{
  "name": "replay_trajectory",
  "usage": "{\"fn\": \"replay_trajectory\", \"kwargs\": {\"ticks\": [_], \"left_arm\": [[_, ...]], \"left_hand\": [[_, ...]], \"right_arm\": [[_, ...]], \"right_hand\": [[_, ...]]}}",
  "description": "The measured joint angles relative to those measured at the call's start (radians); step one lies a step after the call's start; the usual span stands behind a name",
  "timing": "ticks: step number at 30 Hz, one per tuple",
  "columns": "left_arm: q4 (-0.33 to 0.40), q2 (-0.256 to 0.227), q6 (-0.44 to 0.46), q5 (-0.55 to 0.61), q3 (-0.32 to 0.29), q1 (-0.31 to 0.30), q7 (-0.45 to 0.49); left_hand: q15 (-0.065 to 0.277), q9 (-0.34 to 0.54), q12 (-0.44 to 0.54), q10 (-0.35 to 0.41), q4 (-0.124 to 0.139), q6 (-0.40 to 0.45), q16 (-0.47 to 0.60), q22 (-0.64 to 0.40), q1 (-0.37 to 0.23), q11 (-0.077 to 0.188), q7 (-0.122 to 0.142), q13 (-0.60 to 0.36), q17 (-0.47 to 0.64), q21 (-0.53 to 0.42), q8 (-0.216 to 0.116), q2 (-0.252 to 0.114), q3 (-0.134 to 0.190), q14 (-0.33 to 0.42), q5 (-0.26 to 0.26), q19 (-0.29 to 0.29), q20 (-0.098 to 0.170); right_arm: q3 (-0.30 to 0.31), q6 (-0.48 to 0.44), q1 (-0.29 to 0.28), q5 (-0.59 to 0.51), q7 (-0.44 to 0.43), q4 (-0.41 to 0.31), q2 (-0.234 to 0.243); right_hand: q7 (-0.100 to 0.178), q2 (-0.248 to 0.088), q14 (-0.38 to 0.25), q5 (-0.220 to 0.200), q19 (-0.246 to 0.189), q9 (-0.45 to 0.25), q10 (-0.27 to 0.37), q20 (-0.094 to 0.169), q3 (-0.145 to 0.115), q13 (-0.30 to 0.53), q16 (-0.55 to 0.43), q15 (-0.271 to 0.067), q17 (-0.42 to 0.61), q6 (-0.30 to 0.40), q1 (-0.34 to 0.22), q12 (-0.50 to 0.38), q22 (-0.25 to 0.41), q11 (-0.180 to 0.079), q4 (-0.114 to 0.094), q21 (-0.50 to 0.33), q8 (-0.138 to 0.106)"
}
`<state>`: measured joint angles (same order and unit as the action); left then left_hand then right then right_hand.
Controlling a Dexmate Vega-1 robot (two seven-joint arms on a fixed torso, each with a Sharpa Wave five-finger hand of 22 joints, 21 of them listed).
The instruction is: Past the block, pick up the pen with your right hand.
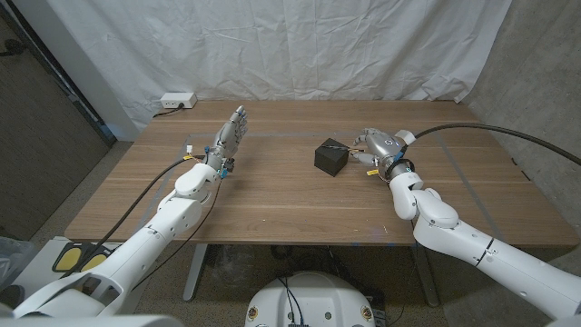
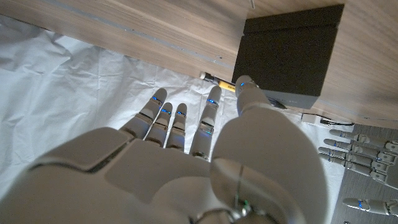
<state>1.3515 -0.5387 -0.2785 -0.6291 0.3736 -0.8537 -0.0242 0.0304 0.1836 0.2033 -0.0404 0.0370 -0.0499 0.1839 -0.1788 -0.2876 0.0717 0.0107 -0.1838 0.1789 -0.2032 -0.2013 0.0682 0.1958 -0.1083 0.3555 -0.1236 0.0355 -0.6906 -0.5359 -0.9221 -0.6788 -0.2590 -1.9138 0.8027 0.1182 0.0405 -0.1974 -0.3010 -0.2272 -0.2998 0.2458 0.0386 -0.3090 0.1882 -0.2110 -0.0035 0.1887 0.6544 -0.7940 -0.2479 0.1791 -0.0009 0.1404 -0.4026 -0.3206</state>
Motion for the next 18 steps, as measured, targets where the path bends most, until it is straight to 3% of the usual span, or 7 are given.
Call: {"fn": "replay_trajectory", "kwargs": {"ticks": [12, 18], "left_arm": [[-0.005, 0.0, -0.002, -0.001, 0.0, 0.002, -0.003], [-0.008, -0.001, 0.003, -0.002, 0.0, 0.007, -0.007]], "left_hand": [[0.0, 0.0, 0.0, 0.0, 0.004, 0.0, 0.0, 0.0, 0.0, 0.0, 0.0, 0.0, 0.0, 0.0, 0.0, 0.0, -0.004, 0.0, -0.004, 0.0, 0.0], [0.0, 0.0, 0.0, 0.0, 0.0, 0.0, 0.0, 0.0, 0.0, 0.0, 0.0, 0.0, 0.0, 0.0, 0.0, 0.0, -0.008, 0.0, -0.004, 0.0, 0.0]], "right_arm": [[-0.001, 0.008, 0.004, -0.002, -0.012, 0.018, -0.008], [-0.005, 0.012, 0.008, -0.007, -0.018, 0.026, -0.011]], "right_hand": [[0.007, 0.003, -0.012, 0.0, -0.01, -0.009, 0.014, 0.003, 0.004, 0.0, 0.0, -0.009, 0.002, 0.011, -0.011, -0.004, 0.0, -0.001, -0.004, 0.0, -0.006], [0.025, -0.001, -0.021, 0.0, -0.015, -0.018, 0.039, -0.003, 0.004, 0.0, 0.0, -0.016, 0.005, 0.057, -0.015, -0.008, 0.005, 0.0, -0.004, 0.008, -0.031]]}}
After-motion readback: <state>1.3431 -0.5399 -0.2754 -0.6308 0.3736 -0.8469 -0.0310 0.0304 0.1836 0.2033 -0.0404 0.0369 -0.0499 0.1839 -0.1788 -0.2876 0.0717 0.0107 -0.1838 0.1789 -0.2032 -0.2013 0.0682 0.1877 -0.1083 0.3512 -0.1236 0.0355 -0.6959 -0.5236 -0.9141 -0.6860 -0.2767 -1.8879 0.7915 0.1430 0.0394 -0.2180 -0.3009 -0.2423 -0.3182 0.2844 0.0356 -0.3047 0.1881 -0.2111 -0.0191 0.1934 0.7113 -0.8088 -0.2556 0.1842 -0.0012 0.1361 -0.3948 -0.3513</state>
